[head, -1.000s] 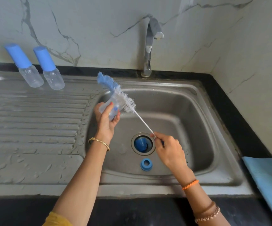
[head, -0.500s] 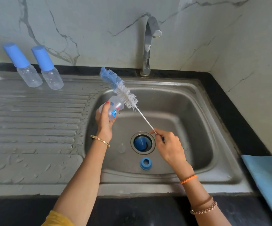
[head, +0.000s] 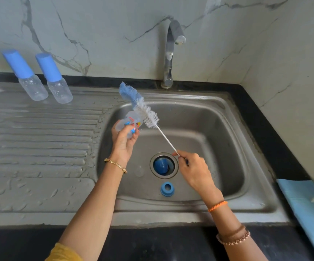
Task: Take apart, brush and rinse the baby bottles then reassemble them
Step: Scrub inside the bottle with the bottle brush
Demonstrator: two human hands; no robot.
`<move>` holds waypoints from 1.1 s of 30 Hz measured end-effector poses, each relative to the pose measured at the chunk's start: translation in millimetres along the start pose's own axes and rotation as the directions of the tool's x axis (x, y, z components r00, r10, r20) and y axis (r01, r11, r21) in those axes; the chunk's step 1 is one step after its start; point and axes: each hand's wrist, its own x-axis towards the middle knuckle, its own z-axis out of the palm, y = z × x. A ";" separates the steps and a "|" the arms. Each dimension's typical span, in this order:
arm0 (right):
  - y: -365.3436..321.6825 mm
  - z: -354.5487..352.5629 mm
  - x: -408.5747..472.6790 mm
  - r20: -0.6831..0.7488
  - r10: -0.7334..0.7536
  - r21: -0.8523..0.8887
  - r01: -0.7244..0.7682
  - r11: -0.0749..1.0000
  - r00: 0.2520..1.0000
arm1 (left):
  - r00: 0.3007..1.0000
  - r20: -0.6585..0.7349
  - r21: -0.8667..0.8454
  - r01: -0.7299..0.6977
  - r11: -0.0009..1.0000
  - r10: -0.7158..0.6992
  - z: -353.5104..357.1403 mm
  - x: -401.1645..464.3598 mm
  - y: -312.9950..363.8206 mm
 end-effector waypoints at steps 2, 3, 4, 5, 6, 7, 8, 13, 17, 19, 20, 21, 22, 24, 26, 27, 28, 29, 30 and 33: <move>6.9 0.3 -8.5 0.025 -0.012 0.002 0.012 1.000 1.000 | 0.998 -0.065 -0.069 0.012 0.998 -0.017 -1.9 0.0 3.2; 10.7 -0.2 -13.5 0.031 -0.013 0.009 0.013 1.000 0.999 | 0.994 -0.110 -0.098 0.014 0.995 -0.025 -2.3 0.3 4.0; 13.7 -1.2 -17.5 0.031 -0.012 0.016 0.011 1.000 0.999 | 0.986 -0.163 -0.103 0.010 0.995 -0.027 -2.0 -0.5 4.4; 15.5 -2.1 -19.3 0.027 -0.010 0.021 0.009 1.000 1.000 | 0.976 -0.215 -0.086 0.008 0.996 -0.026 -1.2 -1.7 4.3; 15.4 -2.8 -18.9 0.022 -0.010 0.021 0.009 1.000 1.000 | 0.964 -0.264 -0.050 0.004 0.999 -0.017 -0.4 -2.7 3.8; 14.3 -3.2 -17.0 0.016 -0.009 0.016 0.009 1.000 1.000 | 0.952 -0.305 -0.013 0.009 1.000 -0.013 0.6 -4.0 2.4; 11.8 -3.4 -14.4 0.006 -0.009 0.007 0.009 1.000 1.000 | 0.945 -0.326 0.019 0.018 1.000 -0.011 1.1 -5.4 1.5; -1.8 -0.2 -6.9 -0.028 -0.014 -0.048 0.013 0.999 1.000 | 0.948 -0.318 0.025 0.023 0.999 -0.014 5.5 -11.6 3.6; 8.1 0.9 -18.6 0.041 -0.024 -0.068 0.027 0.997 0.999 | 0.903 -0.426 -0.048 0.047 0.998 -0.063 -3.7 -3.2 13.9; 14.5 -0.8 -23.0 0.056 -0.011 -0.099 0.016 0.995 0.998 | 0.891 -0.441 -0.078 0.076 0.994 -0.102 -9.9 1.9 18.7; 16.3 -1.6 -22.9 0.044 -0.003 -0.112 0.007 0.994 0.999 | 0.896 -0.428 -0.060 0.104 0.993 -0.120 -11.2 2.6 19.4; 16.7 -2.2 -22.2 0.020 0.006 -0.118 -0.004 0.993 1.000 | 0.907 -0.400 -0.027 0.135 0.991 -0.134 -11.2 2.8 18.8; 15.9 -2.5 -21.3 -0.009 0.012 -0.120 -0.013 0.993 1.000 | 0.922 -0.357 -0.001 0.156 0.988 -0.146 -9.6 1.9 17.4; 12.6 -2.0 -19.6 -0.066 0.006 -0.128 -0.015 0.992 0.998 | 0.950 -0.264 0.017 0.178 0.984 -0.167 -4.1 -0.8 14.0; 10.2 -1.2 -18.7 -0.109 -0.015 -0.129 0.001 0.992 0.994 | 0.966 -0.181 0.013 0.191 0.981 -0.186 0.8 -3.5 12.5; 9.3 -0.7 -18.2 -0.129 -0.022 -0.124 0.006 0.992 0.991 | 0.972 -0.136 0.019 0.194 0.981 -0.190 1.9 -4.2 11.7; 8.6 -0.6 -17.7 -0.144 -0.025 -0.117 0.008 0.993 0.989 | 0.976 -0.094 0.023 0.198 0.980 -0.195 2.6 -5.4 10.6; 7.9 -0.1 -17.3 -0.150 -0.025 -0.104 0.010 0.994 0.988 | 0.978 -0.065 0.031 0.200 0.979 -0.197 2.2 -5.8 8.9; 7.0 0.7 -17.0 -0.144 -0.027 -0.081 0.016 0.997 0.989 | 0.979 -0.047 0.032 0.202 0.979 -0.200 2.2 -6.0 7.2; 5.4 5.2 -16.4 -0.089 -0.012 0.025 0.015 1.000 0.996 | 0.982 -0.018 -0.008 0.186 0.983 -0.186 5.6 -6.1 4.1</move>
